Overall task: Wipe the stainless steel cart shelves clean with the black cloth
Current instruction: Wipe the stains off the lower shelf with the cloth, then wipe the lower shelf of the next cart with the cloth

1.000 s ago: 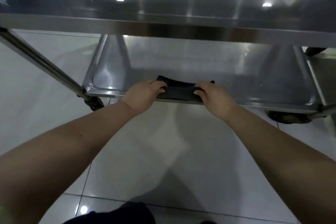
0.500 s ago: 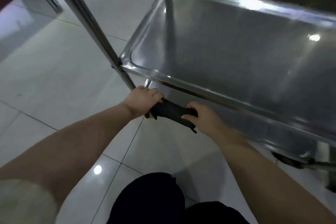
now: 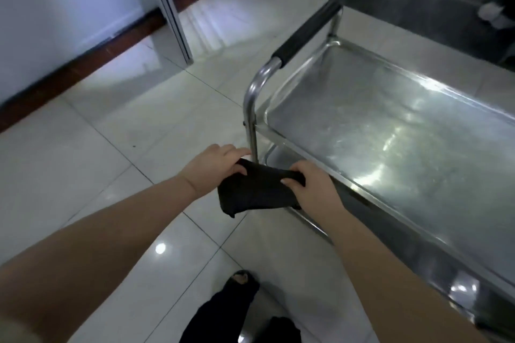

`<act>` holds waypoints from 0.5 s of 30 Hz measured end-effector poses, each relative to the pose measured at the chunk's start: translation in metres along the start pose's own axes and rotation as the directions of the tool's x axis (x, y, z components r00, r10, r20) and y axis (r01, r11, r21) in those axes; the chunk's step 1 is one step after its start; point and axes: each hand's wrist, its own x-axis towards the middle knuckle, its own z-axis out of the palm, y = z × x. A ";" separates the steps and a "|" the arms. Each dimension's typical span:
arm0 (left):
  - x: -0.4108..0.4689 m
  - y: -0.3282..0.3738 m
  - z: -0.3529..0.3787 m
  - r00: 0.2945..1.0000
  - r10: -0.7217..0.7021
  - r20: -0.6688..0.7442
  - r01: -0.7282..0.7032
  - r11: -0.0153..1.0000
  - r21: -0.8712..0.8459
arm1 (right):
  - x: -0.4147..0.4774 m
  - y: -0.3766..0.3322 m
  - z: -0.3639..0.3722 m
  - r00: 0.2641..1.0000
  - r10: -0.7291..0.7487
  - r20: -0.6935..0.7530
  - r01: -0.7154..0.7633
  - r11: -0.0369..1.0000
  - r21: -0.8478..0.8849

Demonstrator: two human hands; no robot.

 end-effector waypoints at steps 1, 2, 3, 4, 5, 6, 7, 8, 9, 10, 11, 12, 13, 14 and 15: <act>-0.008 0.001 -0.027 0.999 -0.048 0.003 0.048 0.998 -0.035 | 0.005 -0.024 -0.015 1.000 -0.016 0.006 0.016 1.000 0.004; -0.013 0.000 -0.049 0.998 -0.060 -0.009 0.060 0.996 -0.059 | 0.010 -0.045 -0.028 0.999 -0.026 0.018 0.026 1.000 0.003; -0.018 -0.002 -0.073 0.998 -0.063 -0.032 0.060 0.996 -0.063 | 0.017 -0.065 -0.040 0.998 -0.052 0.030 0.052 0.999 0.000; -0.025 -0.004 -0.098 0.996 -0.068 -0.058 0.065 0.997 -0.050 | 0.024 -0.087 -0.051 0.995 -0.087 0.041 0.087 0.996 -0.005; -0.030 -0.007 -0.121 0.993 -0.076 -0.088 0.074 0.997 -0.032 | 0.031 -0.107 -0.059 0.991 -0.124 0.043 0.125 0.992 -0.012; -0.034 -0.011 -0.141 0.988 -0.082 -0.129 0.081 0.997 -0.019 | 0.038 -0.127 -0.066 0.986 -0.164 0.035 0.165 0.986 -0.022; -0.036 -0.017 -0.160 0.981 -0.094 -0.171 0.094 0.996 -0.013 | 0.046 -0.146 -0.071 0.979 -0.204 0.023 0.205 0.978 -0.046; -0.037 -0.024 -0.176 0.971 -0.108 -0.215 0.109 0.994 -0.007 | 0.055 -0.163 -0.074 0.972 -0.236 0.014 0.236 0.969 -0.078; -0.037 -0.033 -0.190 0.959 -0.114 -0.260 0.120 0.993 0.010 | 0.064 -0.179 -0.077 0.966 -0.259 0.010 0.259 0.960 -0.108; -0.035 -0.042 -0.202 0.946 -0.113 -0.305 0.127 0.991 0.029 | 0.074 -0.195 -0.078 0.962 -0.274 0.006 0.273 0.953 -0.131; -0.034 -0.053 -0.213 0.931 -0.112 -0.348 0.135 0.990 0.042 | 0.084 -0.210 -0.079 0.959 -0.285 -0.004 0.281 0.948 -0.147; -0.031 -0.065 -0.223 0.914 -0.110 -0.391 0.141 0.989 0.051 | 0.094 -0.224 -0.079 0.956 -0.294 -0.023 0.286 0.945 -0.159; -0.028 -0.078 -0.233 0.897 -0.101 -0.430 0.142 0.988 0.063 | 0.105 -0.238 -0.078 0.952 -0.303 -0.041 0.291 0.941 -0.173; -0.024 -0.092 -0.242 0.883 -0.083 -0.462 0.137 0.987 0.085 | 0.116 -0.253 -0.077 0.948 -0.313 -0.056 0.297 0.935 -0.194; -0.019 -0.106 -0.251 0.873 -0.058 -0.484 0.128 0.986 0.112 | 0.128 -0.267 -0.076 0.944 -0.321 -0.070 0.299 0.928 -0.223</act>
